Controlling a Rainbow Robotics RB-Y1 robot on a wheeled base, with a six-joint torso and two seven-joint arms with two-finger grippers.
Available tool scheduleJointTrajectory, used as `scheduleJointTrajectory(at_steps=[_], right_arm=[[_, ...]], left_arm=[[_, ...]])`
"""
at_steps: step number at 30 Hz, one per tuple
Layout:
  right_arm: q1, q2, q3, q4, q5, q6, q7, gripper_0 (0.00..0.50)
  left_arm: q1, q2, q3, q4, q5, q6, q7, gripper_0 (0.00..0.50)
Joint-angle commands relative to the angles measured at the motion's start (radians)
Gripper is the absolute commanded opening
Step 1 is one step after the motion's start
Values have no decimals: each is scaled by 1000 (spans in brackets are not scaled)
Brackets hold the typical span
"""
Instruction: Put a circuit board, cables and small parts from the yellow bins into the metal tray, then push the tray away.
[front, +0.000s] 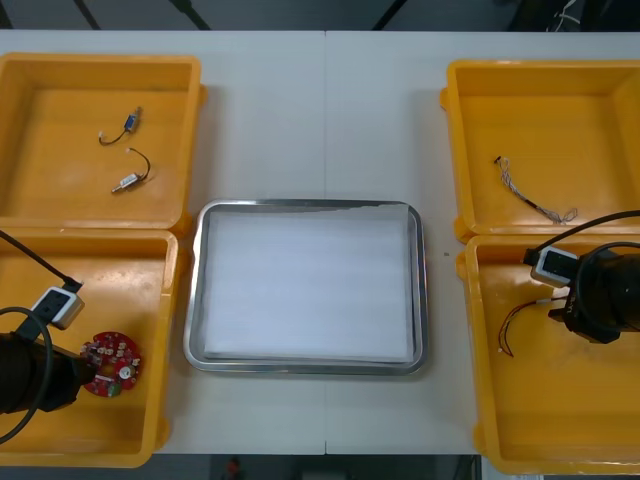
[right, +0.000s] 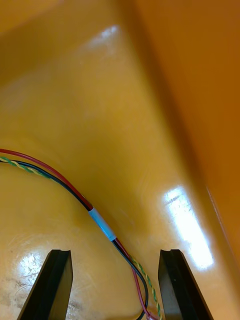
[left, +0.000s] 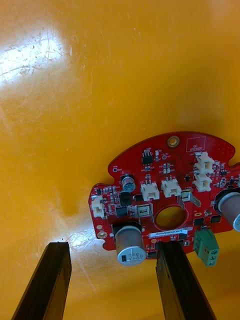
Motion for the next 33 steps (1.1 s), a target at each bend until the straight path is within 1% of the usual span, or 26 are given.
scheduleJointTrajectory(at_steps=[1,4,10,16,24,25,27,28,29,30,32,33], right_arm=[[-5,-39,35,-9,20,-10,24,500],[-8,-39,45,-7,29,-12,21,500],[-10,-39,59,-7,41,-19,7,500],[-14,-37,81,40,23,-67,4,500],[-14,-37,87,43,6,-70,-2,500],[-14,-37,87,43,3,-69,-4,492],[-14,-37,87,43,0,-65,-4,322],[-14,-37,87,43,-2,-64,-5,190],[-14,-37,87,43,-3,-65,-8,117],[-14,-37,87,46,-3,-65,-8,64],[-14,-37,87,49,-5,-64,-11,12],[-14,-37,87,51,-5,-65,-11,0]], left_arm=[[18,-3,-23,0,-38,-13,-10,500],[18,-8,-30,1,-61,-13,-2,500],[18,-15,-30,1,-69,-20,4,500],[18,-25,-37,1,-72,-20,10,500],[18,-31,-54,1,-92,-33,18,500],[18,-31,-54,1,-92,-33,18,500],[18,-34,-54,1,-95,-33,19,500],[18,-37,-54,1,-100,-33,19,500],[18,-40,-54,1,-103,-33,19,500],[18,-43,-54,3,-104,-33,19,500],[18,-48,-54,3,-109,-33,19,500],[18,-51,-54,3,-112,-33,19,500]])
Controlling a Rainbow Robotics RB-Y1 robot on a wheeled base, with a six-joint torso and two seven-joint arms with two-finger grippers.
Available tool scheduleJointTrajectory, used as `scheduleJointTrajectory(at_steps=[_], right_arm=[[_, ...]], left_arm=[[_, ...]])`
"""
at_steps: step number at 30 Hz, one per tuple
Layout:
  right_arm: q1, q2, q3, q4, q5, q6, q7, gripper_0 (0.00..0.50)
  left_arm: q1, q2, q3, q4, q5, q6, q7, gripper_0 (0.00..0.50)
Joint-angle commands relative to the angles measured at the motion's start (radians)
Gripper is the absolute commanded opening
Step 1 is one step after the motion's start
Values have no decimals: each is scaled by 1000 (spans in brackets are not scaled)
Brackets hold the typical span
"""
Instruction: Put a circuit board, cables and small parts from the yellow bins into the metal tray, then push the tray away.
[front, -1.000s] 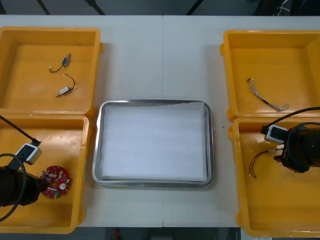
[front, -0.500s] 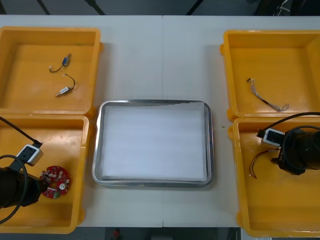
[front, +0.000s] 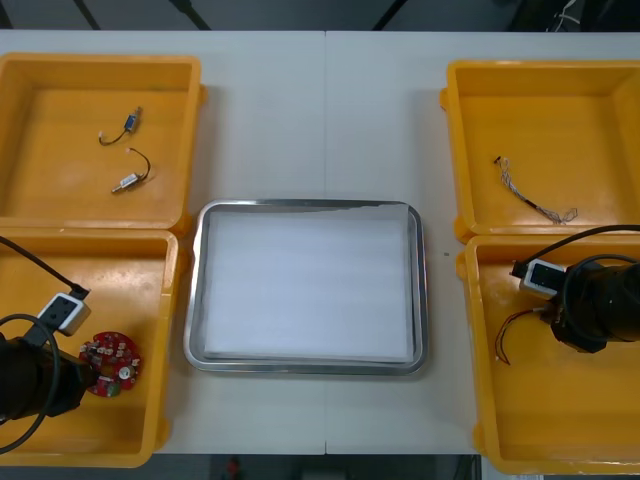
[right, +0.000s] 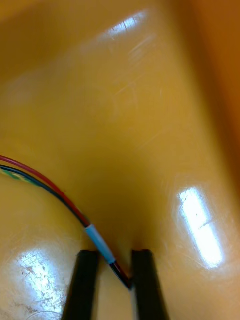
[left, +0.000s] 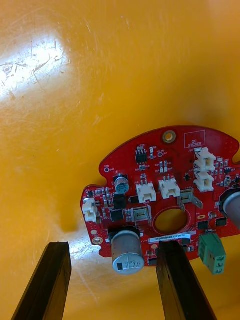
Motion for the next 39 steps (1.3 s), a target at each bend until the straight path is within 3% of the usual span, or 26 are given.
scheduleJointTrajectory(at_steps=[1,9,21,24,26,27,28,29,34,39], right_arm=[[-12,-33,17,8,-10,-4,-11,0],[-14,-33,-8,-1,-21,11,0,0],[-17,-33,-141,-129,-53,214,-3,0],[-16,-24,-186,-158,-67,275,-9,0],[-16,-5,-235,-168,-96,329,-15,0],[-16,1,-250,-168,-107,344,-17,0],[-16,15,-281,-168,-128,375,-20,0],[-17,30,-312,-168,-151,404,-22,0],[-17,79,-431,-168,-230,511,-42,0],[-17,85,-506,-170,-336,580,-187,0]], left_arm=[[18,-32,-15,-1,-24,-11,19,500],[18,-41,-15,0,-39,-11,19,500],[15,-41,-42,14,-56,-34,25,491],[16,-41,-51,31,-58,-64,25,374],[15,-41,-57,39,-59,-78,25,230],[15,-39,-57,40,-59,-78,25,186],[15,-39,-57,40,-58,-78,25,98],[15,-41,-57,40,-58,-78,25,62],[9,-38,-57,39,-59,-80,25,25],[9,-7,-45,19,-59,-86,25,15]])
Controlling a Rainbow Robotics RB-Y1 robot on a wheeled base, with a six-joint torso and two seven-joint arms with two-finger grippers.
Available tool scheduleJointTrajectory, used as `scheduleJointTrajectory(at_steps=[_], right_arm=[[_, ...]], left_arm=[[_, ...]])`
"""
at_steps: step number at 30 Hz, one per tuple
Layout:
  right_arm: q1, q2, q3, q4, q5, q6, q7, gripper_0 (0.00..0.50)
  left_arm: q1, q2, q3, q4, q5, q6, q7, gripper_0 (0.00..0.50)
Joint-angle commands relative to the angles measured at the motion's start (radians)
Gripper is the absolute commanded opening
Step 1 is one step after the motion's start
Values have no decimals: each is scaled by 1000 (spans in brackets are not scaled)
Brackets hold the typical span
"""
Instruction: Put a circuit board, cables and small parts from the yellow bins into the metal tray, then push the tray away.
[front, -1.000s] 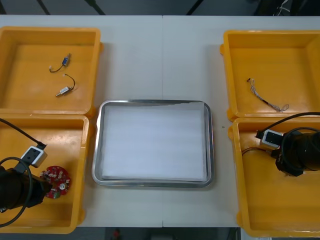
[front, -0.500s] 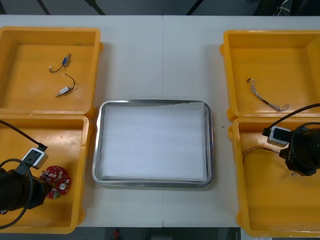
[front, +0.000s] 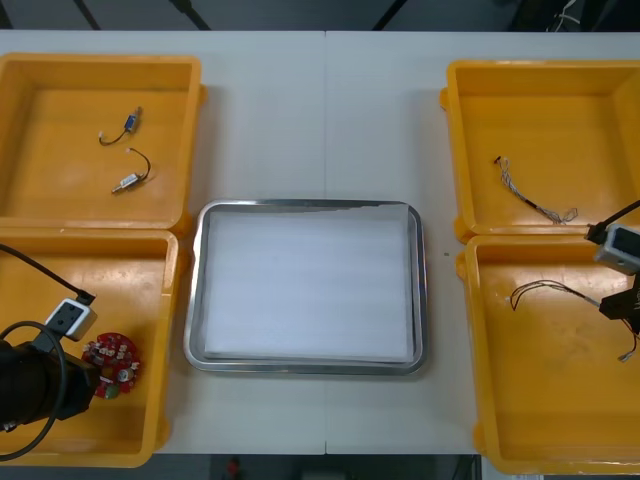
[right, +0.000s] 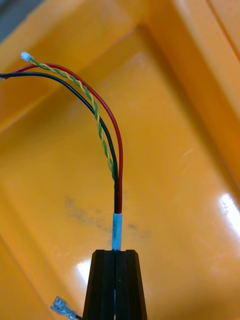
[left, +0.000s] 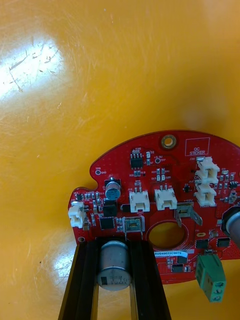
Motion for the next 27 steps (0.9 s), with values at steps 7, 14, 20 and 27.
scheduleJointTrajectory(at_steps=[7,14,20,27], right_arm=[[-24,8,-94,-70,-94,54,-311,0],[-116,8,-92,-122,-53,179,-548,0],[-225,8,-43,-179,16,179,-729,0],[-296,5,29,-192,35,179,-917,0]], left_arm=[[36,92,63,-54,9,-12,28,0],[81,104,226,-86,141,81,10,0],[81,99,348,-129,228,213,4,0],[76,93,486,-141,385,307,19,0]])
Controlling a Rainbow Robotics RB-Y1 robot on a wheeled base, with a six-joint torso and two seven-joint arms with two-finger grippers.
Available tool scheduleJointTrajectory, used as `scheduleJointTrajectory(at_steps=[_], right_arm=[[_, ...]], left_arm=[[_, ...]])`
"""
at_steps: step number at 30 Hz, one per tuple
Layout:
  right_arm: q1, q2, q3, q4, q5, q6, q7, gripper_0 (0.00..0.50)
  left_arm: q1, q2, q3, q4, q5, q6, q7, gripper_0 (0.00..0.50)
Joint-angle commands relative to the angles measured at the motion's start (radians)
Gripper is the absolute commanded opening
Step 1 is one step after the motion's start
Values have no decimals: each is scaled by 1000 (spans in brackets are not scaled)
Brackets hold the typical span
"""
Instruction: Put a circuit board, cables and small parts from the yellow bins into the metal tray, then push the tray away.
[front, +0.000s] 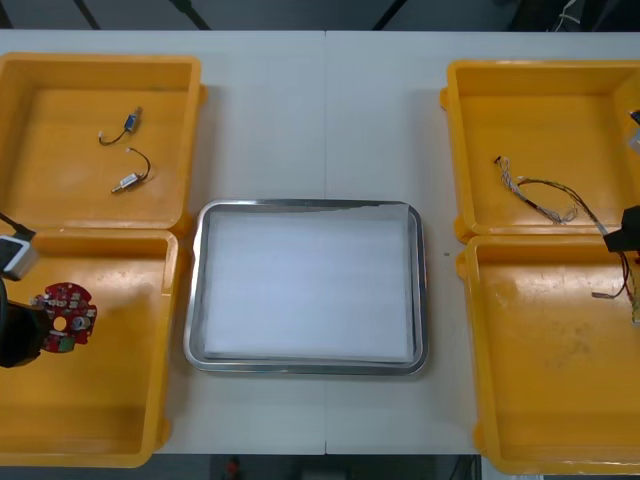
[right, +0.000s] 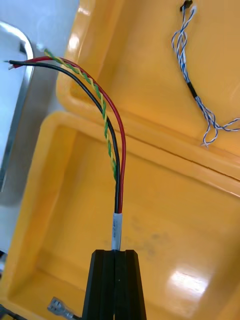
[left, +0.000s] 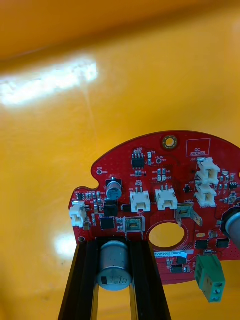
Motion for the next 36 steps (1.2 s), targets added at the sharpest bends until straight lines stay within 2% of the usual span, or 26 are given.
scheduleJointTrajectory(at_steps=[1,5,7,14,17,20,23,28,31,36], right_arm=[[-65,-2,66,-31,19,4,-83,0],[-88,-8,109,-33,39,4,-134,0],[-97,-10,128,-33,51,4,-141,0],[-99,-25,140,-44,53,4,-151,0],[-99,-49,146,-62,43,4,-157,0],[-99,-71,158,-74,33,4,-165,0],[-99,-86,163,-85,20,4,-174,0],[-99,-92,163,-90,7,4,-183,0],[-99,-94,163,-90,5,4,-183,0],[-97,-94,163,-90,5,4,-183,0]], left_arm=[[11,26,106,-39,105,38,27,0],[-27,32,139,-57,177,67,90,0],[-79,35,139,-74,208,113,153,0],[-203,33,123,-129,269,217,312,0],[-268,30,82,-149,277,229,383,0],[-375,7,-1,-151,272,255,450,0],[-493,-25,-105,-158,234,303,557,0],[-708,-103,-340,-169,122,378,760,0],[-805,-151,-463,-169,56,412,867,0],[-889,-215,-621,-168,-61,435,972,0]])
